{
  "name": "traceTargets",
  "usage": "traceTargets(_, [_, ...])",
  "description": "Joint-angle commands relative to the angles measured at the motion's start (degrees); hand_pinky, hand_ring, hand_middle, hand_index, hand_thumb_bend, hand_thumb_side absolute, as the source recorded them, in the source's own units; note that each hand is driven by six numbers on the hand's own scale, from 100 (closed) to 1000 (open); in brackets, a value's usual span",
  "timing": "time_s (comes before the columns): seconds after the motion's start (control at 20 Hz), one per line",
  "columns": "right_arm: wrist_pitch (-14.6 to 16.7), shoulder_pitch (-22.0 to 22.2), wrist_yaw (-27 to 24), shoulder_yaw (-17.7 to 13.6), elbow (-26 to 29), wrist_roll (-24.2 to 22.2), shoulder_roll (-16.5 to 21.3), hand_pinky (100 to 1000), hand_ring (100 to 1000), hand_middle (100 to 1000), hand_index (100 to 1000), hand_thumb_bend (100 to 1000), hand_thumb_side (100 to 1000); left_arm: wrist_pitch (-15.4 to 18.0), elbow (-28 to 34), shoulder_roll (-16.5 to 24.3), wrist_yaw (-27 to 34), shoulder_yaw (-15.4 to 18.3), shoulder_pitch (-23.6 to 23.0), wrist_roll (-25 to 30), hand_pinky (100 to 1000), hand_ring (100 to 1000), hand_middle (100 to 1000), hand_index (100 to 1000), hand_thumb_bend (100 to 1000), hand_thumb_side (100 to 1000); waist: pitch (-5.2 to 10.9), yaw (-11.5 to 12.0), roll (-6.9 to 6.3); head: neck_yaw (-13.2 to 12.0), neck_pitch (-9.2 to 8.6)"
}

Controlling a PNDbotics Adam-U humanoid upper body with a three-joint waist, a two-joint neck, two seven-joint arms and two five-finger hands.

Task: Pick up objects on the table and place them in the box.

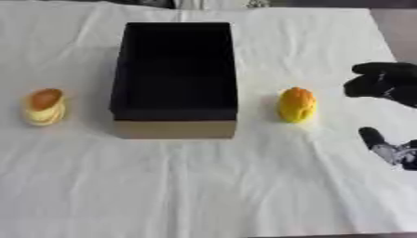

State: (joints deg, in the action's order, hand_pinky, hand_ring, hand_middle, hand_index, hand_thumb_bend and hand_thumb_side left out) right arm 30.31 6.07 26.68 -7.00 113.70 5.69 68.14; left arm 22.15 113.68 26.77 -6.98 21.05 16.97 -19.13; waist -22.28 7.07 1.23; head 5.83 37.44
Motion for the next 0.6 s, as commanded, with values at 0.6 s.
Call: traceTargets(0.6, [-2.7,-10.3,-5.4,4.6,-7.3,-7.3,5.8,906,974,800,917,115,310,0.1,0.9,2.1,1.0,-0.5,0.8,1.3,857,889,786,897,133,589,1.52,0.9,0.30,1.2,-0.59])
